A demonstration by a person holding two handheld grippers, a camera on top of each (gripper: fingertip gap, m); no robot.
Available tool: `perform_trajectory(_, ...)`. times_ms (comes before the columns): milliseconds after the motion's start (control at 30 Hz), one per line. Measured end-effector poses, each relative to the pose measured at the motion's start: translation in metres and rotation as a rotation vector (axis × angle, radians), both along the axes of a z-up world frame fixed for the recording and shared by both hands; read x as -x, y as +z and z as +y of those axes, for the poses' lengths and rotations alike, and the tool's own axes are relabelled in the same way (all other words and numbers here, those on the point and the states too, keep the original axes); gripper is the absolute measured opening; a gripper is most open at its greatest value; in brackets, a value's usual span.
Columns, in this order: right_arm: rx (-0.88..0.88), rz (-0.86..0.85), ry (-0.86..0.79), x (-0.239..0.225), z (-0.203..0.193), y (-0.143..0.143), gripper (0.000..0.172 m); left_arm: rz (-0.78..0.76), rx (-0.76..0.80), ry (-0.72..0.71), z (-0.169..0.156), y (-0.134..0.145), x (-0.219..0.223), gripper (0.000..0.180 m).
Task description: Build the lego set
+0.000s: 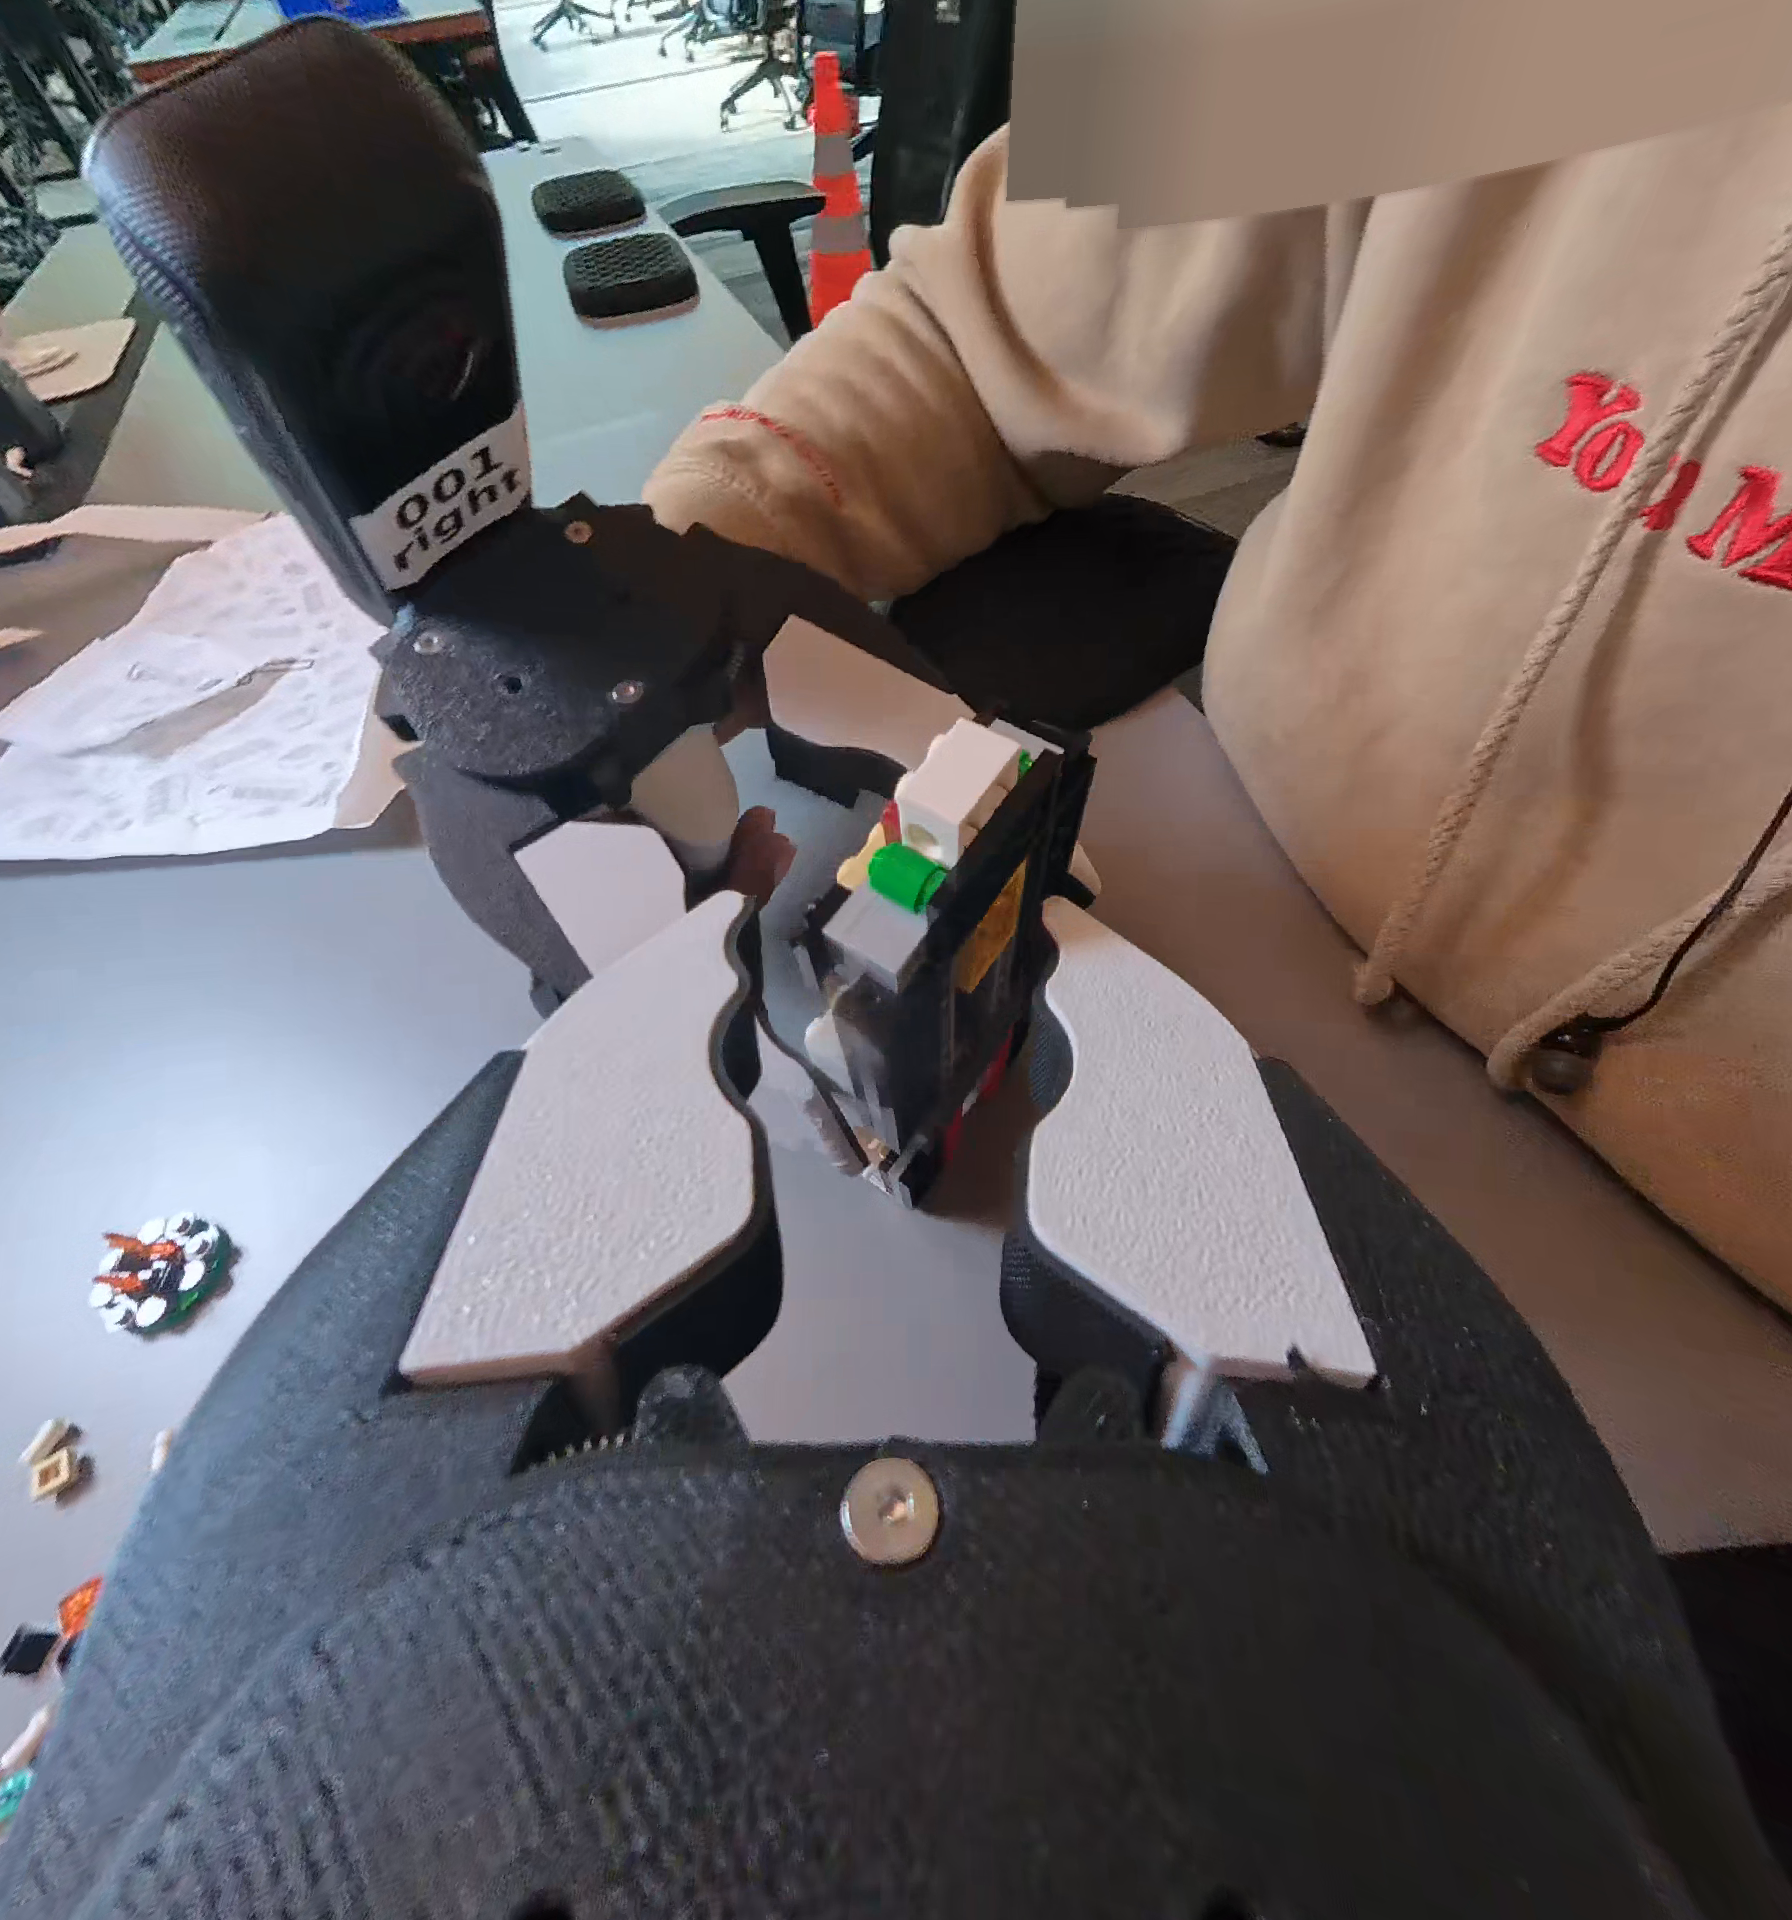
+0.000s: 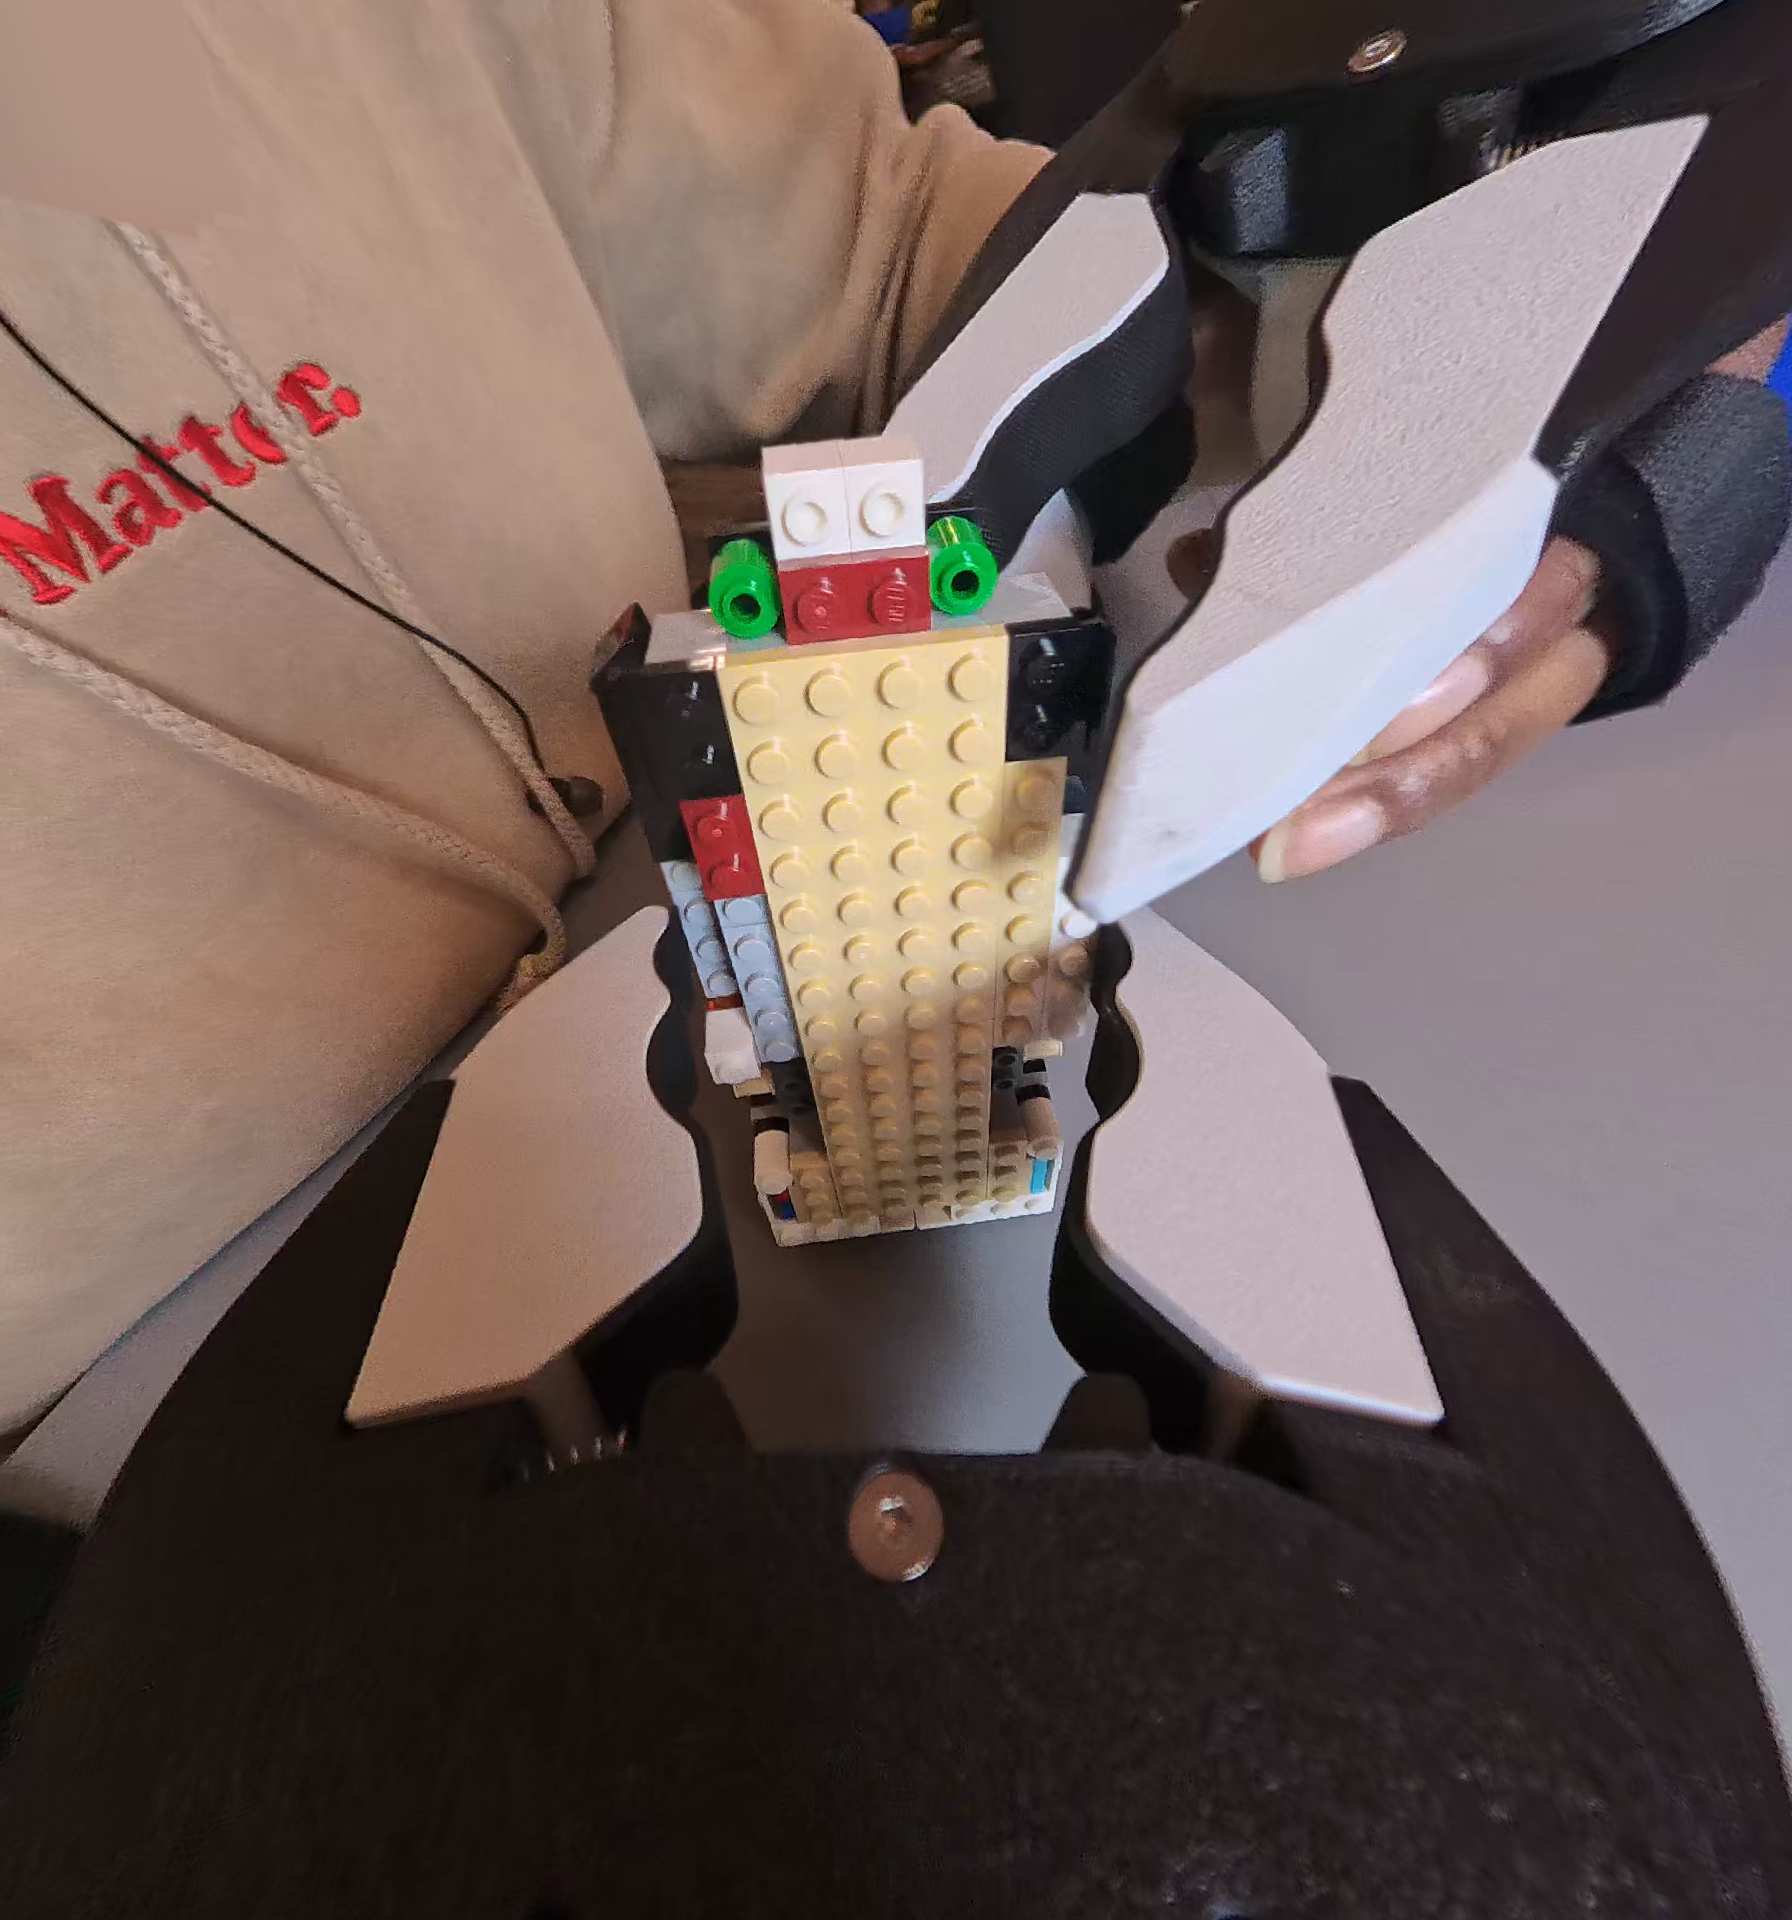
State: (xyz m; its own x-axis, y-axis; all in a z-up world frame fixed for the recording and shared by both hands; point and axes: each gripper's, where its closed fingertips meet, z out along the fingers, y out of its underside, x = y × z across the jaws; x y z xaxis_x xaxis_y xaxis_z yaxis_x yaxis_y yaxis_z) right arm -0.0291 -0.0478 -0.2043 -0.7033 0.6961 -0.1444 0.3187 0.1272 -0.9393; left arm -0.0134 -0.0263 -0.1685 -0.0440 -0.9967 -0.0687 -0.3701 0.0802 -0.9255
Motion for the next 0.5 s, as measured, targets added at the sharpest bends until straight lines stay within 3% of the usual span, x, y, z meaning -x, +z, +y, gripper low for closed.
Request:
perform_trajectory(67, 0.000, -0.004, 0.033, -0.001, -0.003, 0.000, 0.074, -0.009, 0.000, -0.042, -0.006, 0.001, -0.002, 0.038)
perform_trajectory(267, 0.007, -0.043, 0.055, -0.003, -0.003, -0.001, 0.075, -0.041, -0.005, -0.026, -0.007, 0.002, -0.003, 0.036)
perform_trajectory(500, -0.083, 0.018, -0.163, -0.017, 0.019, 0.014, 0.074, -0.078, -0.037, 0.049, -0.007, 0.003, 0.001, 0.024)
